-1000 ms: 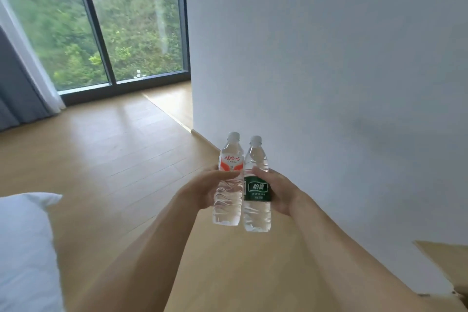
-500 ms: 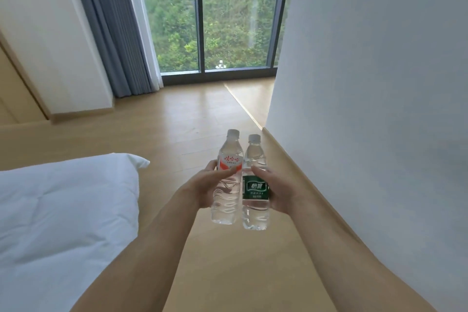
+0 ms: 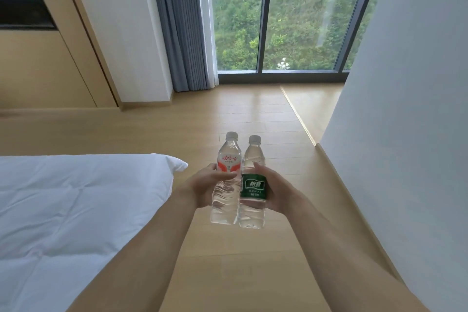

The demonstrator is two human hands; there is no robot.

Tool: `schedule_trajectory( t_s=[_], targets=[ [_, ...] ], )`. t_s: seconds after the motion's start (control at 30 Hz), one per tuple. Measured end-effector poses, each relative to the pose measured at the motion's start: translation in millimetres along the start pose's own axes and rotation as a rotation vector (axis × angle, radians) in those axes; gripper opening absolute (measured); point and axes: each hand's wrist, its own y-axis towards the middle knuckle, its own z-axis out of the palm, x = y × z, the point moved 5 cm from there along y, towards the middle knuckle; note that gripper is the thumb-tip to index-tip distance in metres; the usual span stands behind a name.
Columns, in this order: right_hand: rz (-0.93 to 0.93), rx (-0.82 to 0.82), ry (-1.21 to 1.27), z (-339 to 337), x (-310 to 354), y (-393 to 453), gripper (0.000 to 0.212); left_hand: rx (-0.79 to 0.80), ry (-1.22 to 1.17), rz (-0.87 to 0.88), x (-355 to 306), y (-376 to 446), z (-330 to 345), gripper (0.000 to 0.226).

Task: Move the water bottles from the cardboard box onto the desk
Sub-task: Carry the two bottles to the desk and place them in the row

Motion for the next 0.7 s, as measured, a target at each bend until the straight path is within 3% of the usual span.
schedule_trajectory(
  t_s=[0.13, 0.27, 0.7],
  targets=[
    [0.037, 0.024, -0.068, -19.6, 47.4, 41.5, 0.053, -0.129, -0.049, 0.036, -30.5, 43.4, -3.1, 0.055],
    [0.051, 0.037, -0.106, -37.3, 87.4, 79.2, 0.052, -0.239, -0.084, 0.086, -55.1, 78.7, -8.8, 0.057],
    [0.07, 0.026, -0.106, -57.2, 159.7, 212.3, 0.053, -0.287, -0.139, 0.117, -104.8, 193.7, -69.4, 0.058]
  ],
)
